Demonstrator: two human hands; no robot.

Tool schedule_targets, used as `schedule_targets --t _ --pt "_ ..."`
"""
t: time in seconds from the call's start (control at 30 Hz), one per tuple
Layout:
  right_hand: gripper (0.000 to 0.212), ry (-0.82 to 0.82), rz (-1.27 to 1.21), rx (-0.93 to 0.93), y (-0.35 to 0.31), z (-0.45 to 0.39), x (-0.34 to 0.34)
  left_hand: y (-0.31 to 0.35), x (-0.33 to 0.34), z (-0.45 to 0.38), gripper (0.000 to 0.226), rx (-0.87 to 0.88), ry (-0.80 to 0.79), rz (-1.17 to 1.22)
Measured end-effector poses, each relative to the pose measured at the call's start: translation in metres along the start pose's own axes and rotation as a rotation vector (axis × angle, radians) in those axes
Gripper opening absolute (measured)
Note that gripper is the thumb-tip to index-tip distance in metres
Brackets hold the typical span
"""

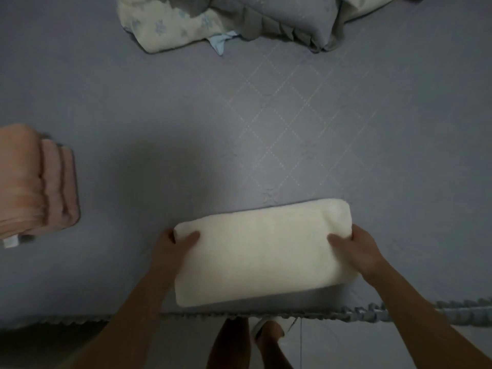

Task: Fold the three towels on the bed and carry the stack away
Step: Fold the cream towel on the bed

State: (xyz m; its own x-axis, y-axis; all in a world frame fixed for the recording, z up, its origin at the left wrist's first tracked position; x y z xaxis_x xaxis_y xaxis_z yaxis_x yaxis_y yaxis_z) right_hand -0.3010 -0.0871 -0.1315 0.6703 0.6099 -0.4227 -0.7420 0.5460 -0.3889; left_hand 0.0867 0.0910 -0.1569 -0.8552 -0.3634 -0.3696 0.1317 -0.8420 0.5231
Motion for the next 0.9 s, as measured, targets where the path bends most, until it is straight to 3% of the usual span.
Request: schedule_targets --t 0.07,0.13,0.2,0.3,0.4,0.5,0.6,0.77,0.9 --pt "0.039 0.108 0.098 -0.065 -0.028 -0.01 -0.012 0.001 0.001 -0.004 0.03 -0.066 -0.161 0.137" --pt "0.032 0.207 0.191 -0.145 -0.069 -0.023 -0.029 0.013 -0.005 -0.01 0.04 -0.016 -0.241 0.192" --pt "0.028 0.282 0.254 -0.236 -0.114 -0.039 -0.046 0.037 -0.014 -0.017 0.043 0.099 -0.232 0.226" --pt "0.033 0.349 0.288 -0.313 -0.171 -0.065 -0.064 0.072 -0.022 -0.04 0.035 0.16 -0.094 0.293" --pt "0.057 0.388 0.275 -0.242 -0.197 -0.082 -0.06 0.099 -0.02 -0.064 0.014 0.143 -0.001 0.174" --pt "0.075 0.46 0.529 -0.277 -0.206 -0.07 -0.023 0.116 -0.013 -0.075 0.03 0.141 -0.016 -0.133" --pt "0.075 0.315 0.767 -0.529 -0.204 -0.037 0.057 0.138 -0.012 -0.072 0.058 0.354 0.069 -0.453" --pt "0.071 0.107 0.936 -0.96 -0.202 0.006 0.181 0.148 0.004 -0.074 0.038 0.527 -0.085 -0.643" --pt "0.075 0.085 1.055 -1.022 -0.212 -0.024 0.195 0.135 -0.002 -0.09 0.036 0.512 -0.111 -0.646"
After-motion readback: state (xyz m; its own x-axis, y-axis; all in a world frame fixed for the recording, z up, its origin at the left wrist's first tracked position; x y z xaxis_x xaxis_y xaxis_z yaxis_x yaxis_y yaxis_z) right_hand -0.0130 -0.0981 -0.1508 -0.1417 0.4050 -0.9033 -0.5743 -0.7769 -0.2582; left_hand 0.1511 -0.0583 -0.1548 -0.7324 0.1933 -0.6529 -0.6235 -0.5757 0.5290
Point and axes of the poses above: each hand's wrist, its own z-axis away from the middle knuckle, its own x-axis out of the palm, y = z × x, the point moved 5 cm from there along -z, towards the middle knuckle, and after that the axes turned 6 degrees about -y, right-handed, at the moved point
